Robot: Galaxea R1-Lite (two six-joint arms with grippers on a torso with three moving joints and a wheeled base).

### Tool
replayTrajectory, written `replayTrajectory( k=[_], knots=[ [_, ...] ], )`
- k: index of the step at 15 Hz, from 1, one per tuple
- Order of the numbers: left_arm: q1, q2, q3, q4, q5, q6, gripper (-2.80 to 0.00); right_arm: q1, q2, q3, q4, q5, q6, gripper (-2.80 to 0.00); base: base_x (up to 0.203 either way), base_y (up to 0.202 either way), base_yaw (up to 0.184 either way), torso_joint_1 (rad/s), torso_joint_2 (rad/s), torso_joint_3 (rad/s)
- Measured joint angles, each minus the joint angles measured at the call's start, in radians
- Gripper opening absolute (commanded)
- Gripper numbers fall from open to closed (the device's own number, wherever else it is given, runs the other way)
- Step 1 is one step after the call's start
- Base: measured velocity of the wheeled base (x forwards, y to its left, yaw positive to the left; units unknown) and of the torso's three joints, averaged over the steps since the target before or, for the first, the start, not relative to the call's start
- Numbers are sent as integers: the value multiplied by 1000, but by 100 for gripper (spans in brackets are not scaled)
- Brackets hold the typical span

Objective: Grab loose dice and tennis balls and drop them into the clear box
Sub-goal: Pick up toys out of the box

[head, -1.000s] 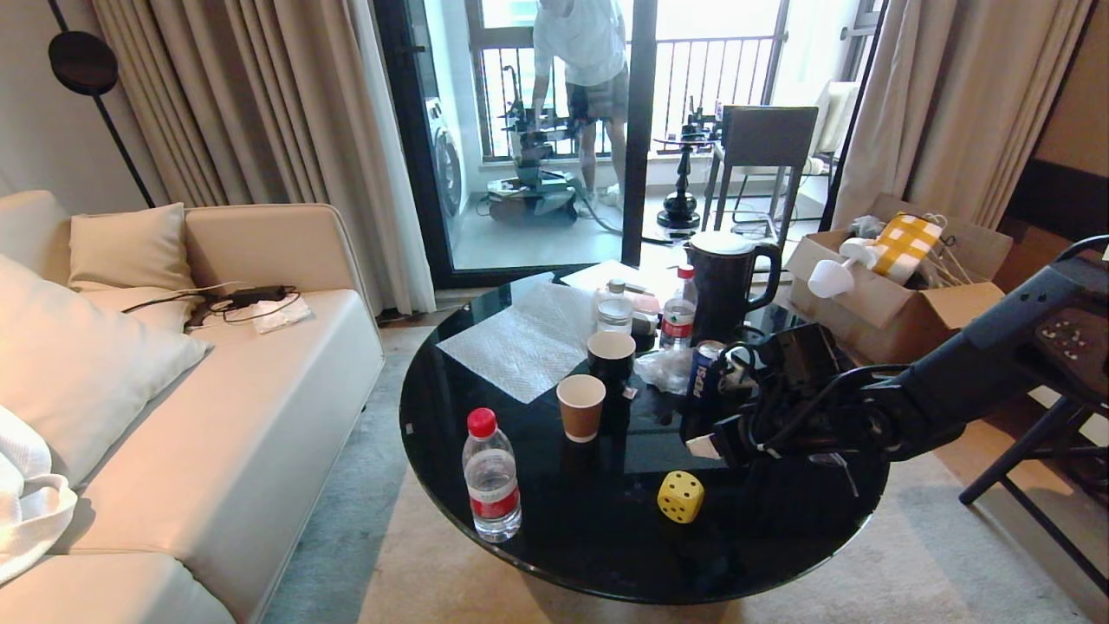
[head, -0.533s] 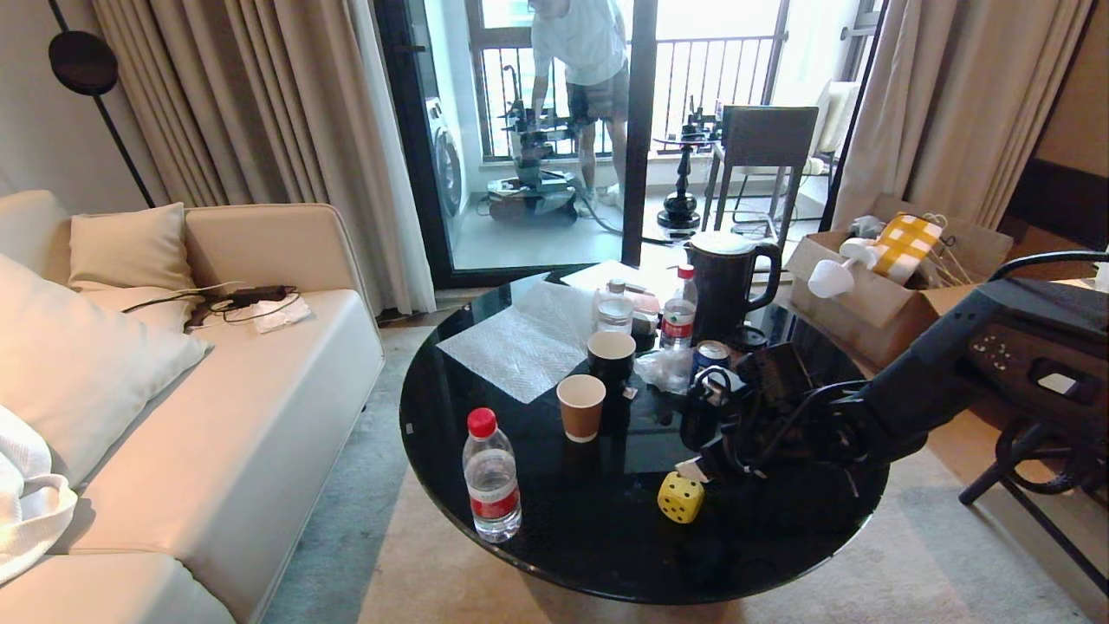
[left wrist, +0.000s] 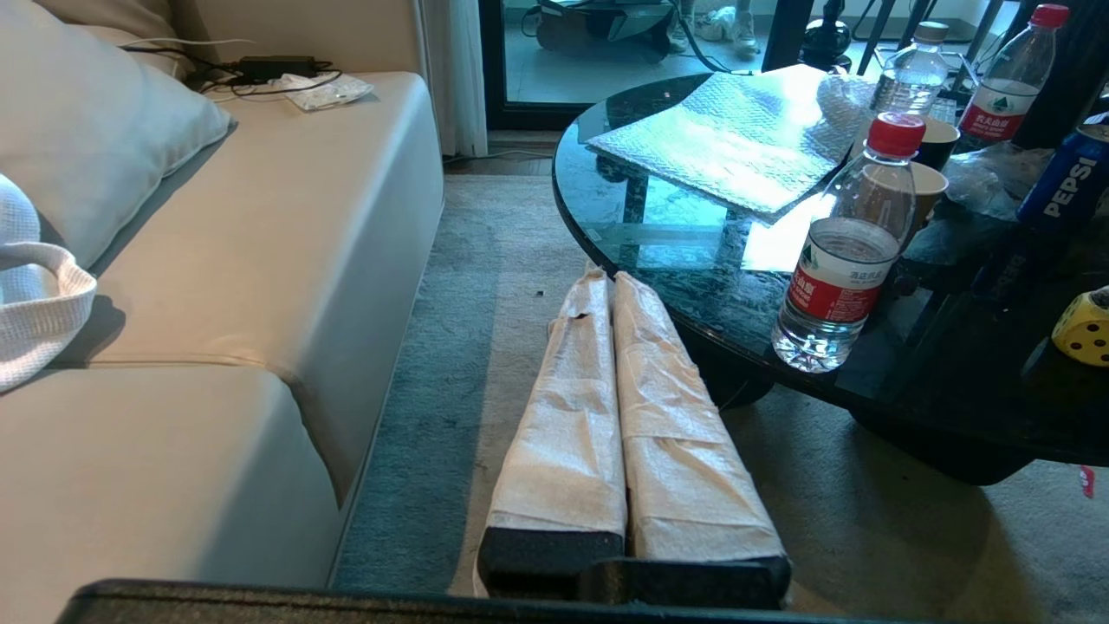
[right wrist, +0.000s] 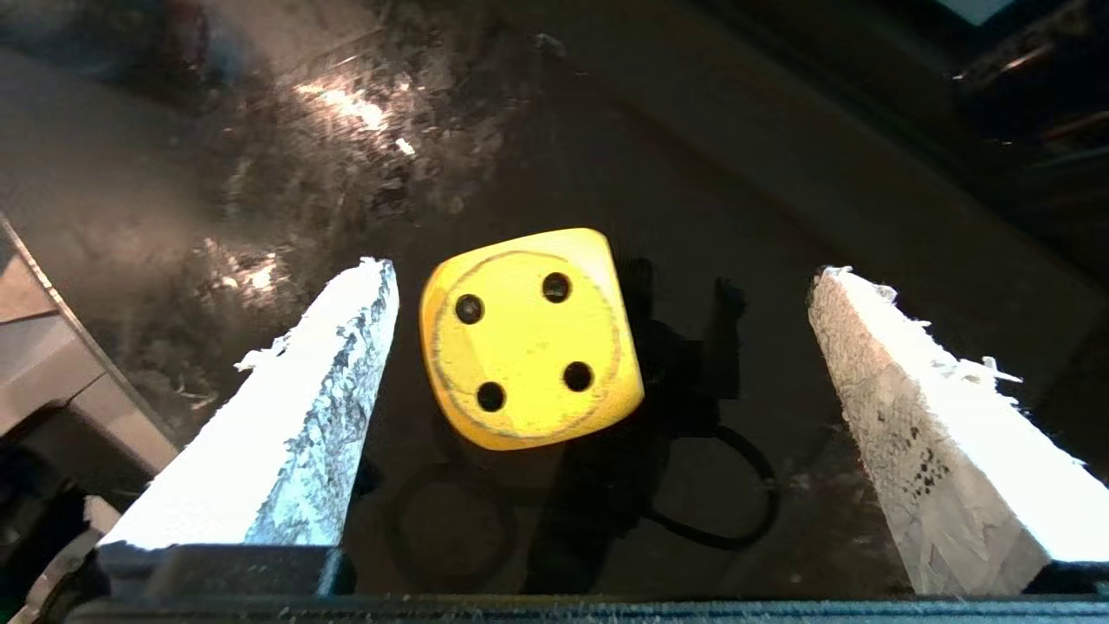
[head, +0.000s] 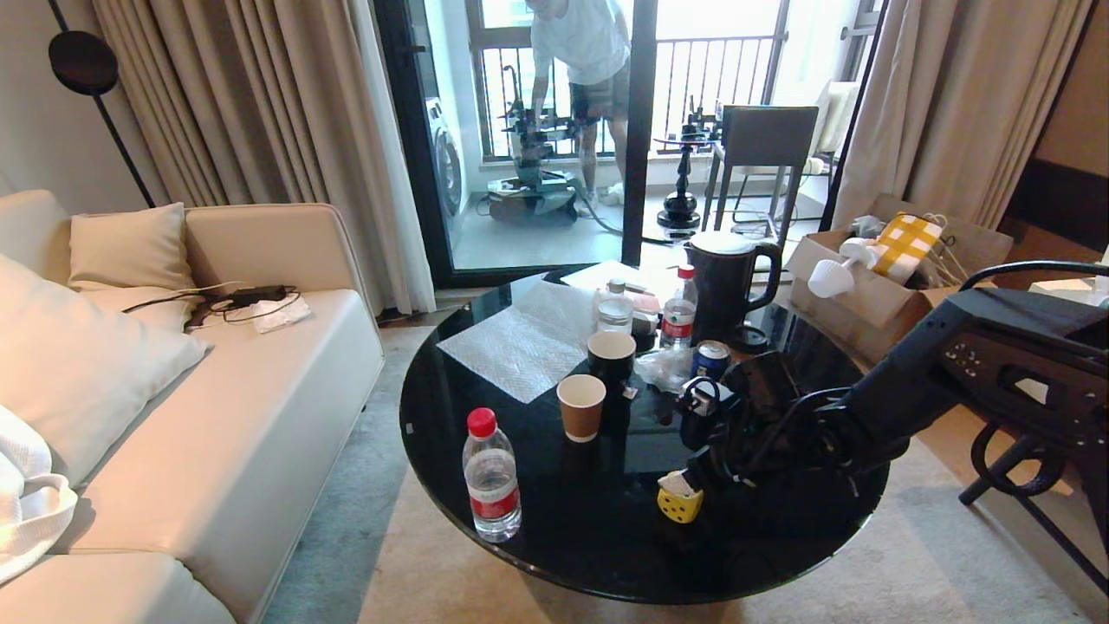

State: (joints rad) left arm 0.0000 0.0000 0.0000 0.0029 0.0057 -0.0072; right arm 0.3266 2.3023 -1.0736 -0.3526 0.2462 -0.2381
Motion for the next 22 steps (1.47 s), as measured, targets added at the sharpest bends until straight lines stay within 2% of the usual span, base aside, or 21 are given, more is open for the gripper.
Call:
replayTrajectory(
  k=[11,19,20,22],
  knots=[
    [0,0,0,0,0,0,-280,6,52,3,-8,10,-79,0,0,0,0,0,0,0],
    [0,0,0,0,0,0,-280,4,102,-46,-16,10,-80,0,0,0,0,0,0,0],
    [0,0,0,0,0,0,-280,5,106,-47,-16,9,-80,-280,0,0,0,0,0,0],
    [0,0,0,0,0,0,-280,5,109,-47,-12,7,-83,-280,0,0,0,0,0,0]
  ],
)
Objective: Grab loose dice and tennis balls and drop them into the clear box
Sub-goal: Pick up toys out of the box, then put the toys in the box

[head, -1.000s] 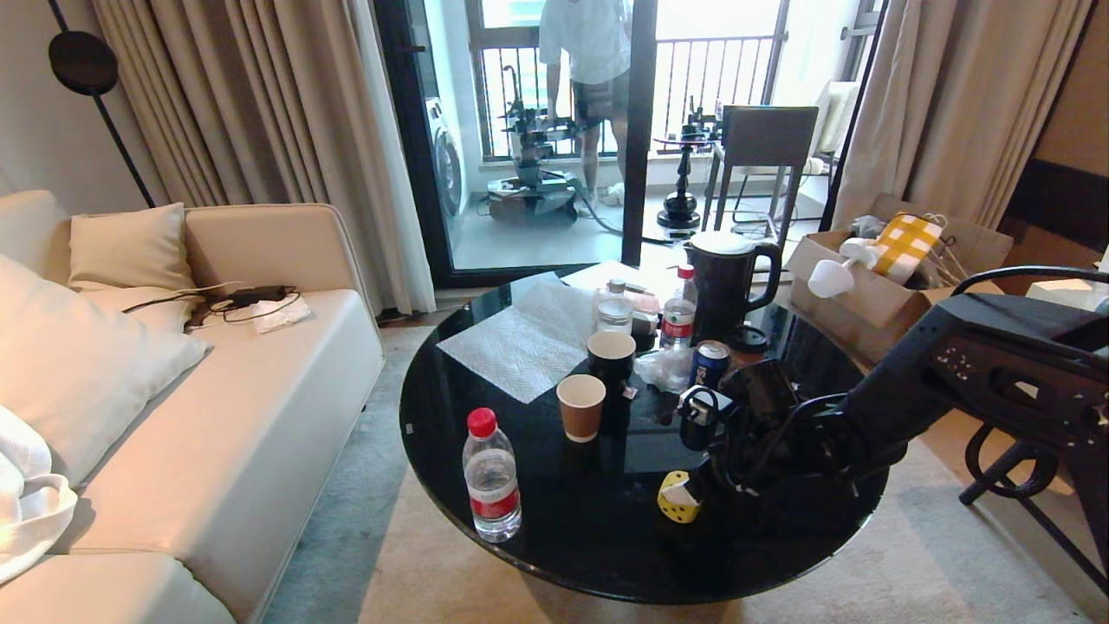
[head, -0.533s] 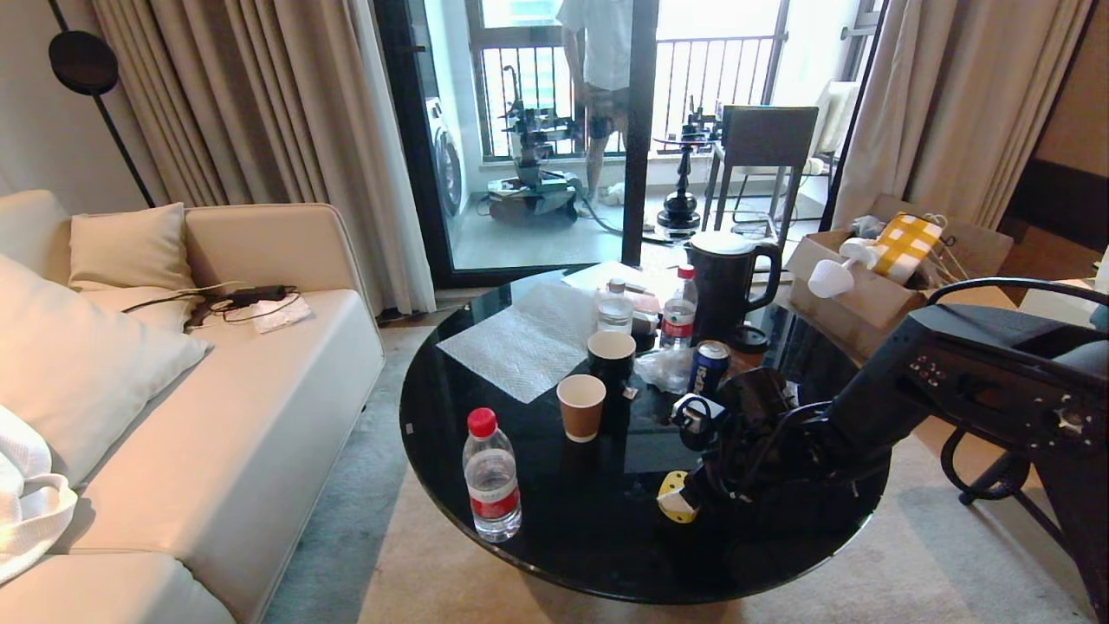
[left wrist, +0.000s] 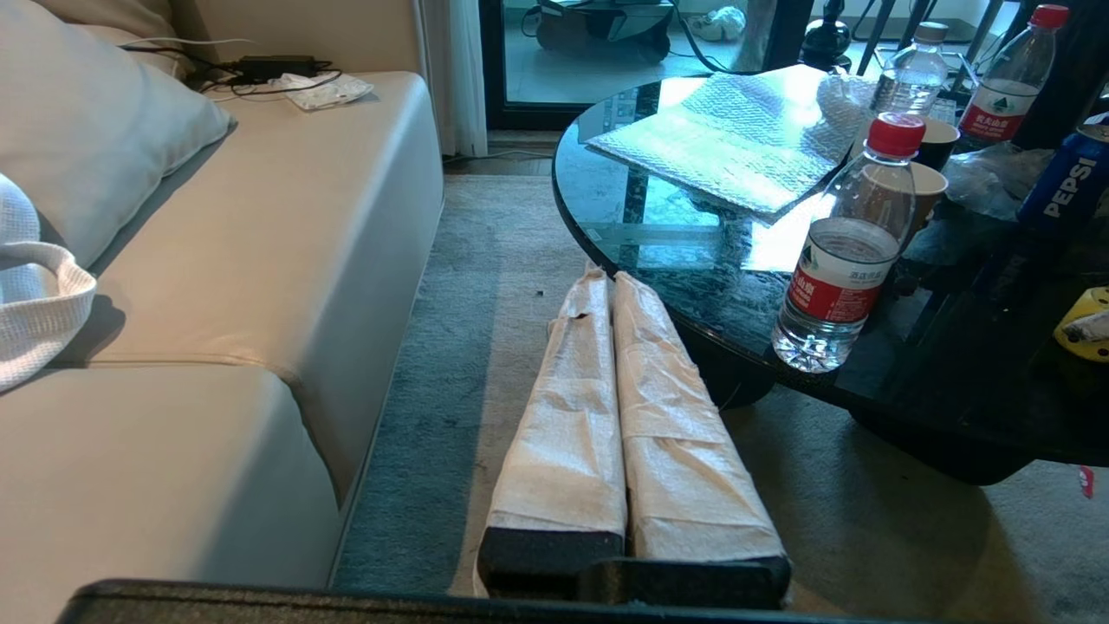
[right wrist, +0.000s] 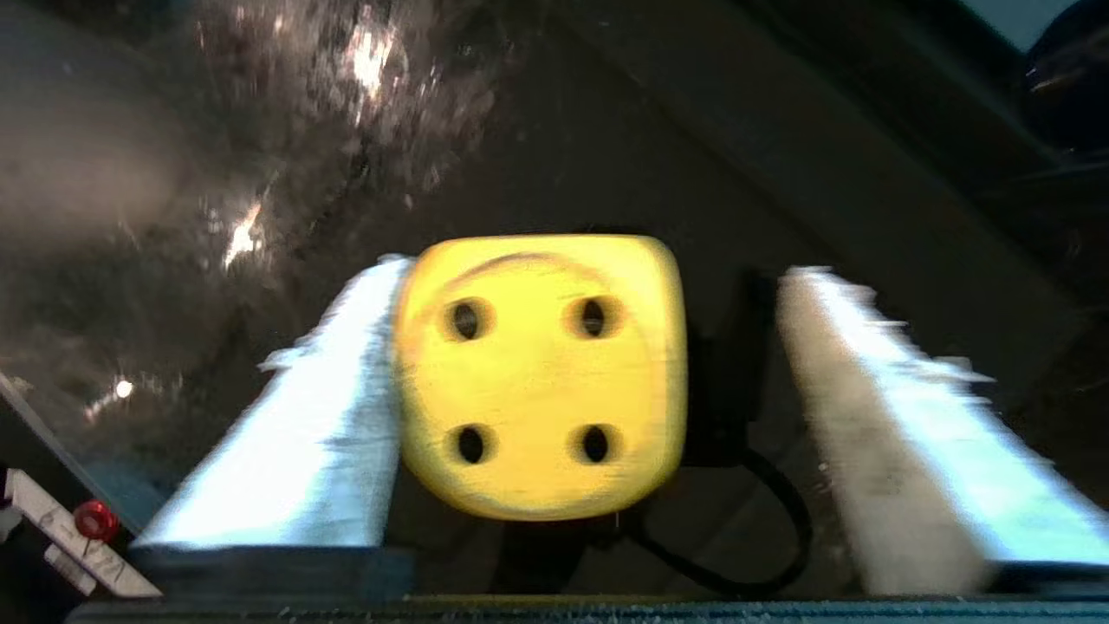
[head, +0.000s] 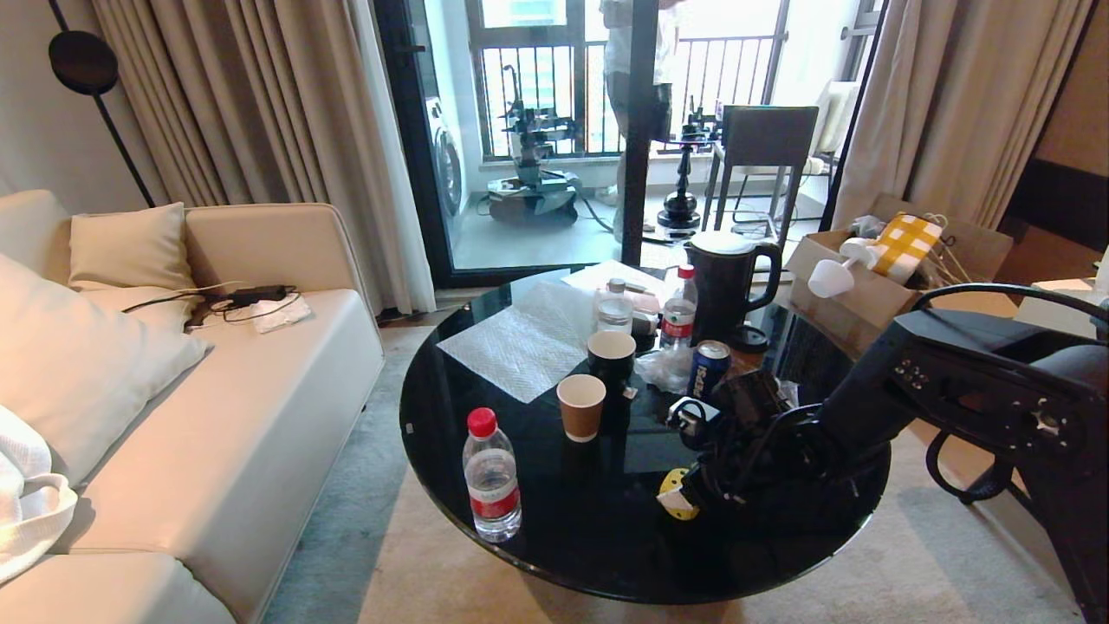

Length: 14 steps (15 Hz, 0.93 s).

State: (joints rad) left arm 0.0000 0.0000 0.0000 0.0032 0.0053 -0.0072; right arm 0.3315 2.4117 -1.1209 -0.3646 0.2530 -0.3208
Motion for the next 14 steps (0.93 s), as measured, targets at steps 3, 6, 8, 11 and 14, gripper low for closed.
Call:
replayTrajectory(
  k=[3,6,8,11,14],
  knots=[
    [0,0,0,0,0,0,-280,1,-4,6,-3,-7,-1,-280,0,0,0,0,0,0],
    [0,0,0,0,0,0,-280,1,-41,34,0,-8,6,-280,0,0,0,0,0,0],
    [0,0,0,0,0,0,-280,-1,-93,76,-1,-8,12,-280,0,0,0,0,0,0],
    [0,0,0,0,0,0,-280,-8,-217,157,-5,-8,67,-280,0,0,0,0,0,0],
    [0,0,0,0,0,0,-280,-29,-388,259,-10,-17,163,-280,0,0,0,0,0,0]
  ],
)
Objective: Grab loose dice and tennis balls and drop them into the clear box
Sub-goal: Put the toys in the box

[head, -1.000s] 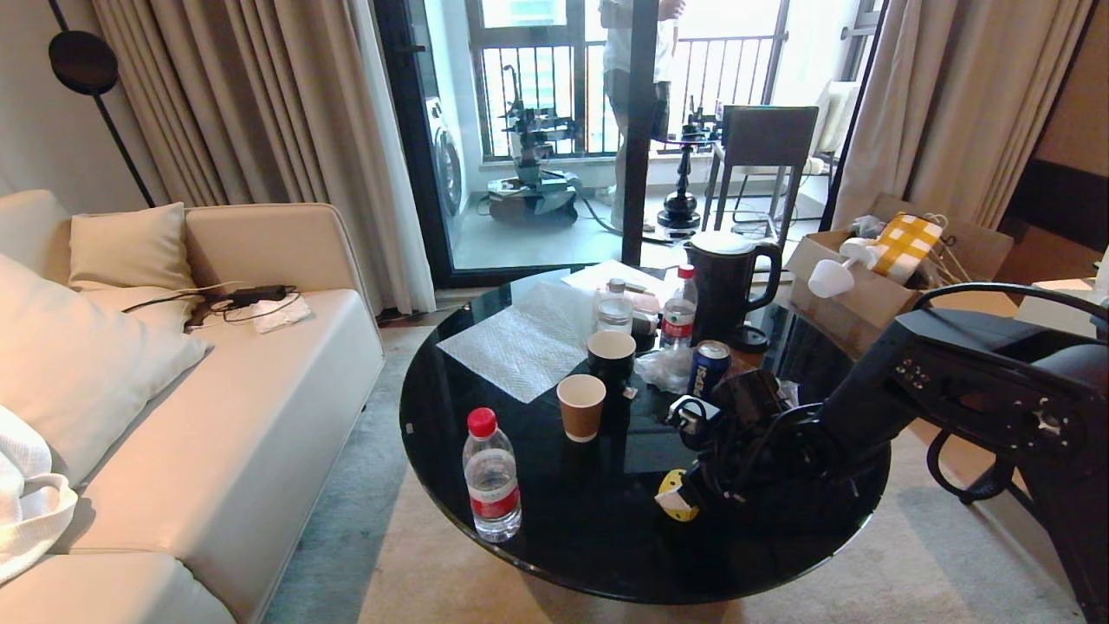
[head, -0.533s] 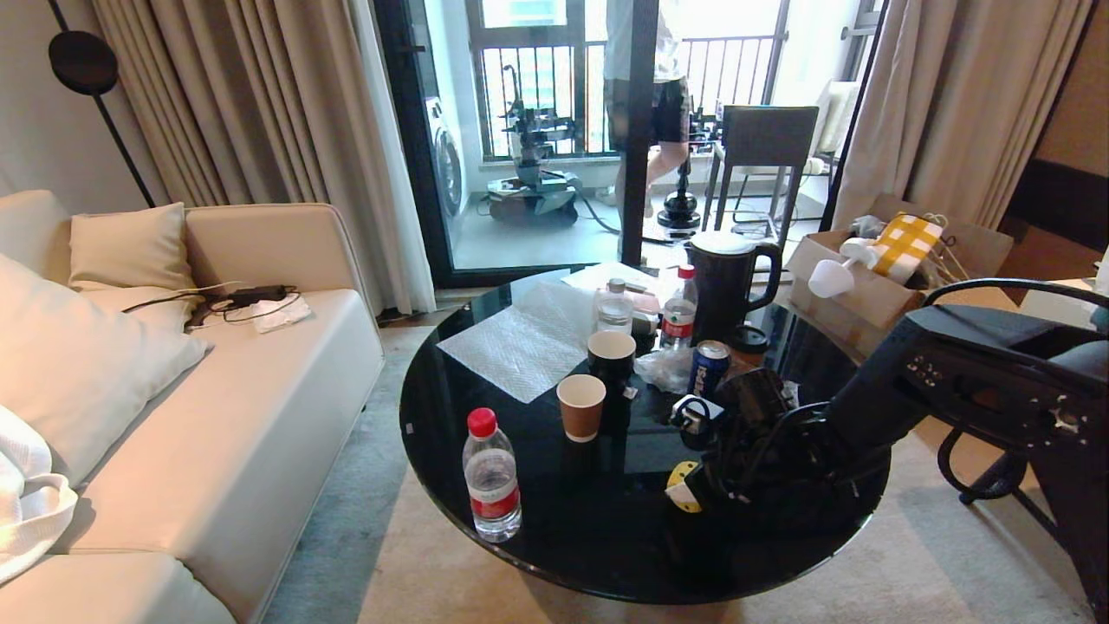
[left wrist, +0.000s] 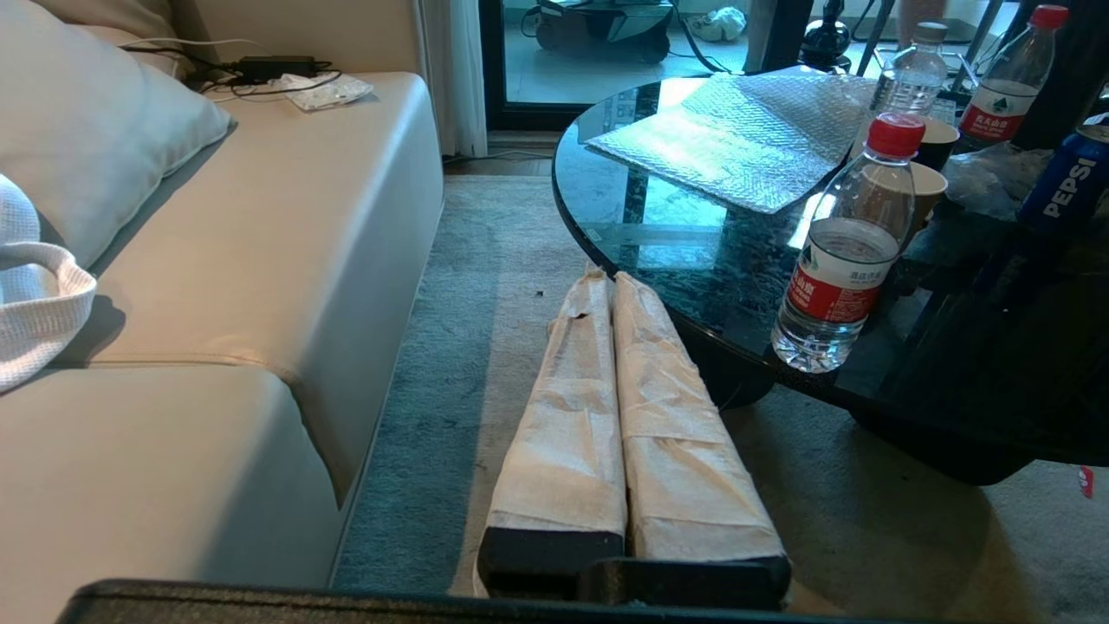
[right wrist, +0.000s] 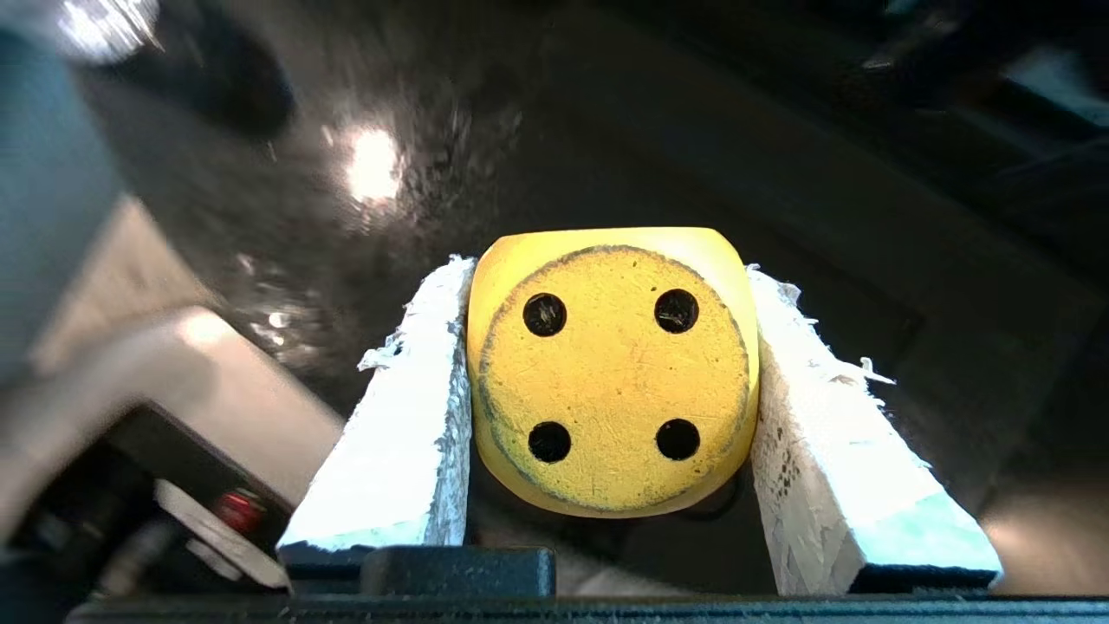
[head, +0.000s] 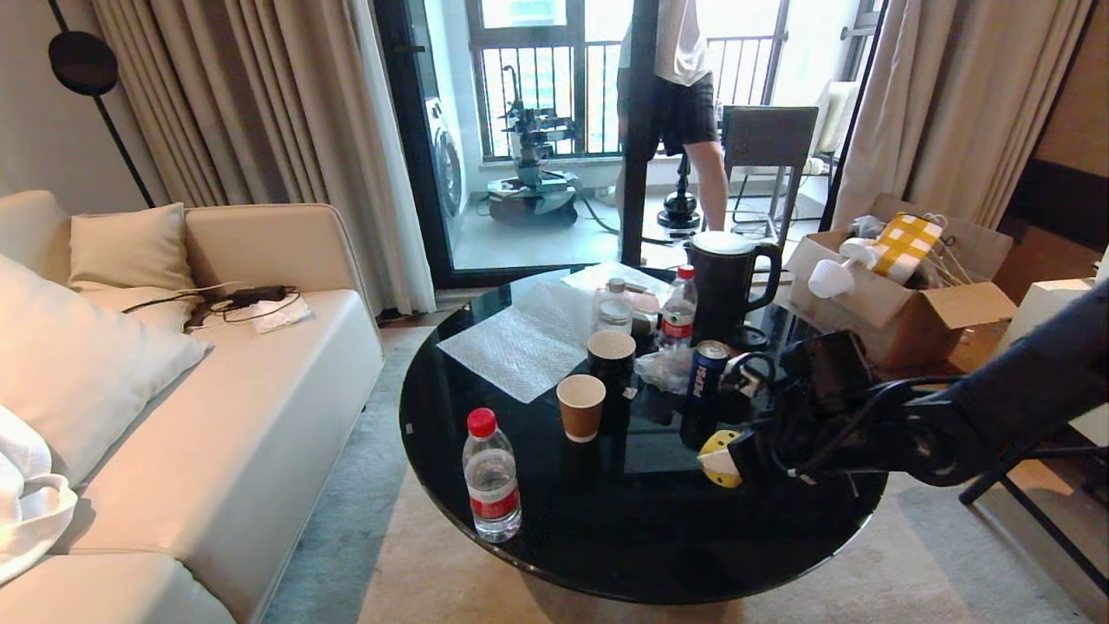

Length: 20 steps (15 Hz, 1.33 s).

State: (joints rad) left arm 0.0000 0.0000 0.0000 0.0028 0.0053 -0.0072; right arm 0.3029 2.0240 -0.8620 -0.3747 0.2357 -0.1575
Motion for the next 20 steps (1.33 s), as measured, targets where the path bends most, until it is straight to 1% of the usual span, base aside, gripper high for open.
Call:
replayTrajectory(
  k=[1,4,9,11,16,20],
  knots=[
    [0,0,0,0,0,0,-280,-9,-45,31,1,-5,28,-280,0,0,0,0,0,0],
    [0,0,0,0,0,0,-280,-54,-212,148,4,-44,58,-280,0,0,0,0,0,0],
    [0,0,0,0,0,0,-280,-135,-659,441,16,-189,105,-280,0,0,0,0,0,0],
    [0,0,0,0,0,0,-280,-156,-791,535,36,-246,119,-280,0,0,0,0,0,0],
    [0,0,0,0,0,0,-280,-183,-1175,716,159,-297,125,-280,0,0,0,0,0,0],
    [0,0,0,1,0,0,-280,-256,-1514,797,288,-258,108,-280,0,0,0,0,0,0]
  ],
)
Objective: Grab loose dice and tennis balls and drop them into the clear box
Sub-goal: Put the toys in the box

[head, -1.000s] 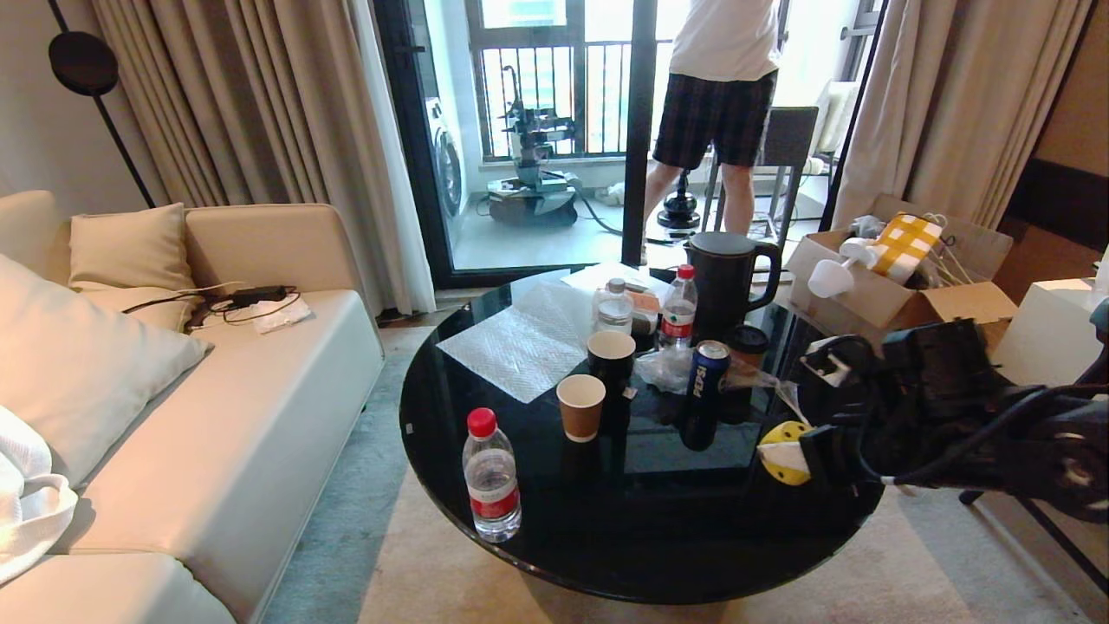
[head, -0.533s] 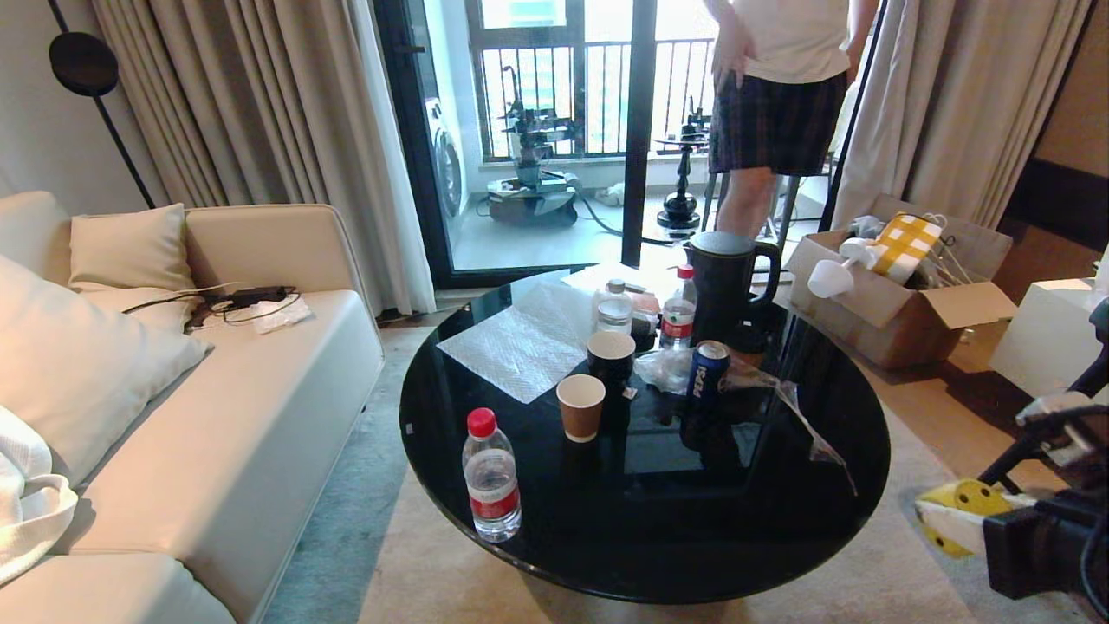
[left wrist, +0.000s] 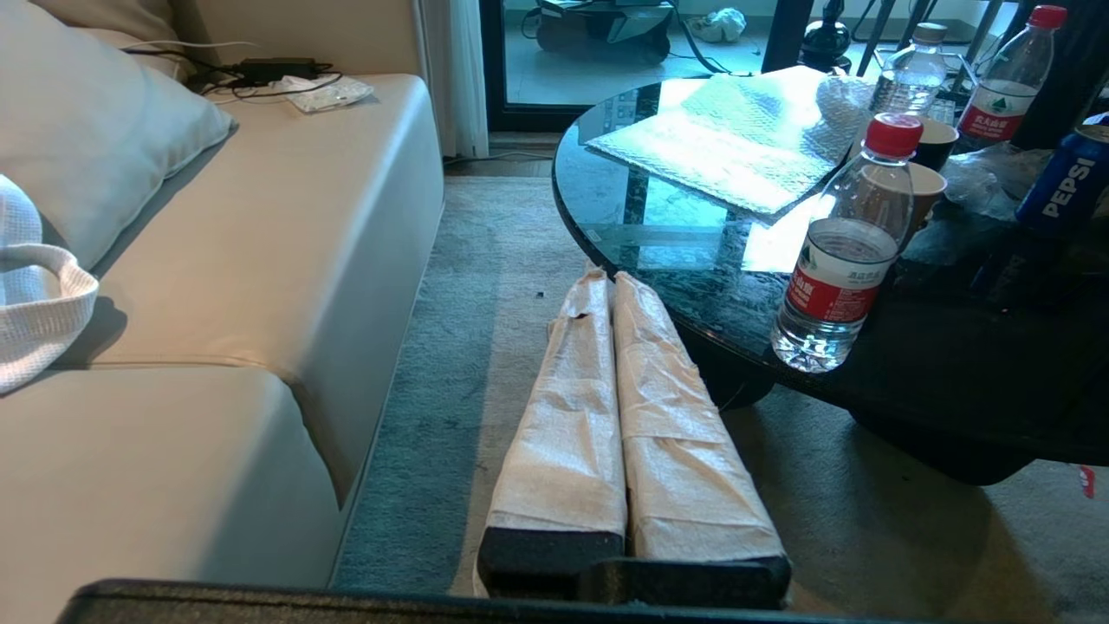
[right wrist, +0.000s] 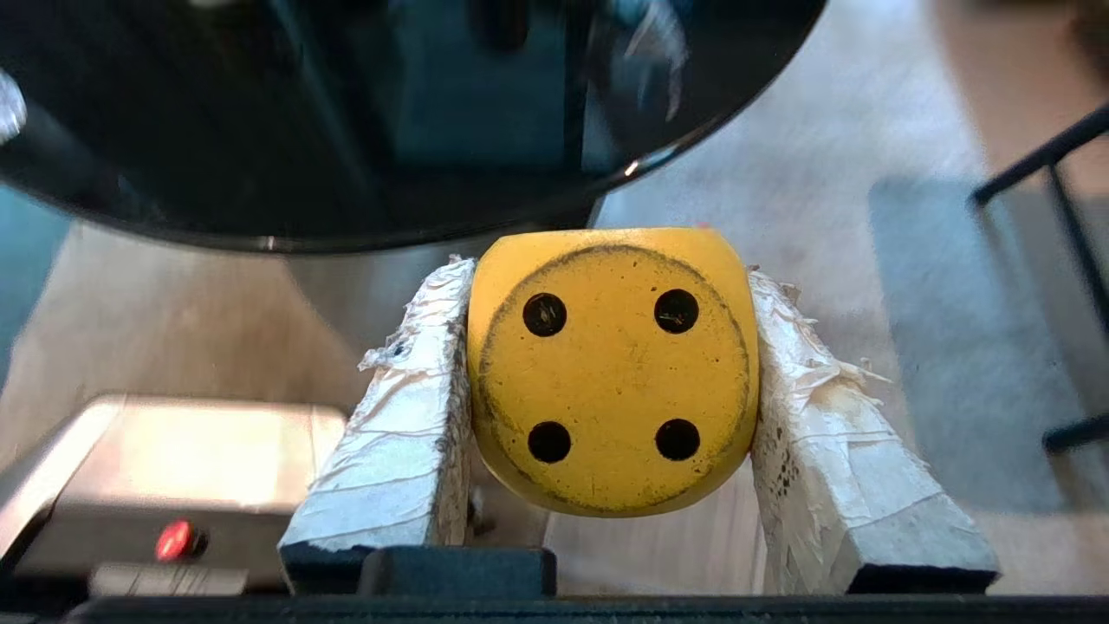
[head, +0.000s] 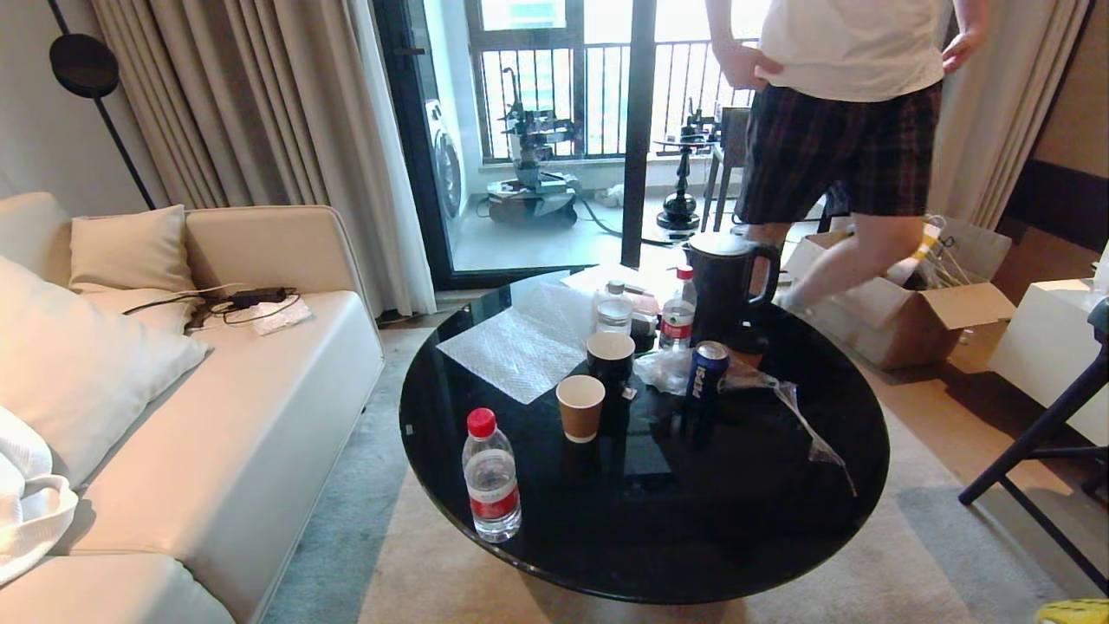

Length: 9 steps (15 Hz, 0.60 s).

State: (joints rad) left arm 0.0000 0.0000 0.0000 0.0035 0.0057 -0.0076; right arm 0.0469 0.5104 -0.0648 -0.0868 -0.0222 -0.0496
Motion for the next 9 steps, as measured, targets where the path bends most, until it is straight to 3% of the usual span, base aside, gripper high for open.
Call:
replayTrajectory(
  k=[3,9],
  knots=[
    [0,0,0,0,0,0,-280,-61,-192,53,45,36,-22,-280,0,0,0,0,0,0],
    [0,0,0,0,0,1,-280,-60,-370,63,91,38,-45,-280,0,0,0,0,0,0]
  ],
)
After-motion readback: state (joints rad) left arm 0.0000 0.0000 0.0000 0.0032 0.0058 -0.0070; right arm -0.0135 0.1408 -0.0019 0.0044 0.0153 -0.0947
